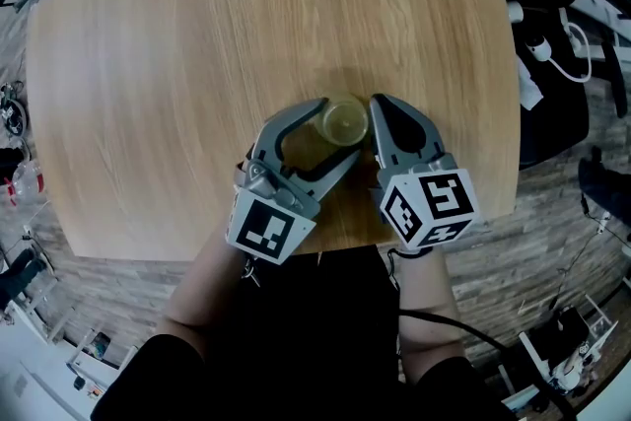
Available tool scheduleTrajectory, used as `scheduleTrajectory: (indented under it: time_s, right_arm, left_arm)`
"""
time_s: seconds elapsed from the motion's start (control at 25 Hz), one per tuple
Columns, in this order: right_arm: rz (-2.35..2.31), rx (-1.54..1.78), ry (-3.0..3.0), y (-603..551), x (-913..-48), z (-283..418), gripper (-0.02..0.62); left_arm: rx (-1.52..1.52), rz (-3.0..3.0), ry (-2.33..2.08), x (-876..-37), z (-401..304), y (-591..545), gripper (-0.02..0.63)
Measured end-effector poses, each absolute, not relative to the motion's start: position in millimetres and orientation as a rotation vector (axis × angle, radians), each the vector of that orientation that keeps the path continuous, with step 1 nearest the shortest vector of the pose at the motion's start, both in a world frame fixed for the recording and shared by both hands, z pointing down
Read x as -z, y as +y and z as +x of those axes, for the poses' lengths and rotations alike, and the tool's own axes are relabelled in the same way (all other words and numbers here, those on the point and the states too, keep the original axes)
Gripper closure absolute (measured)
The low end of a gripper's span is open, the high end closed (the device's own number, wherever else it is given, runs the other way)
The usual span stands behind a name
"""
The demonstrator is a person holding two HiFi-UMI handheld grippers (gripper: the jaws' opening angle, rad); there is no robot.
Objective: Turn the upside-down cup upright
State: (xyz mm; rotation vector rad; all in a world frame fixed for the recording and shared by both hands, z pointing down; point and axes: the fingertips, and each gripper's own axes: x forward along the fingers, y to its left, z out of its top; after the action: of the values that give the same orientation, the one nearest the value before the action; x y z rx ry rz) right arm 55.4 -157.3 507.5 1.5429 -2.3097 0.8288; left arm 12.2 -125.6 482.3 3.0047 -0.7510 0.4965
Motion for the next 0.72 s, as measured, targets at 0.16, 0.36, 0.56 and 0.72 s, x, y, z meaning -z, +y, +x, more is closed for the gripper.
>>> scheduleTrajectory:
  time_s: [0.16,0.36,0.56,0.72]
  right_arm:
    - [1.545,-0.830,-2.302,-156,-511,56,0.575]
    - [1.571,-0.821,-2.297,-155,-507,59,0.575]
    - [1.603,-0.777,-2.295,-155,-493,61,0.575]
    - [1.631,-0.699,-2.305,-150,-461,62,0.575]
  left_arm:
    - [-0.485,3.006,-0.747,-485,13,-125,0.310]
    - [-0.447,3.020,-0.782,-478,9,-125,0.310]
    - [-0.384,3.036,-0.781,-461,0,-122,0.308]
    - [-0.347,3.024,-0.810,-436,-5,-114,0.311]
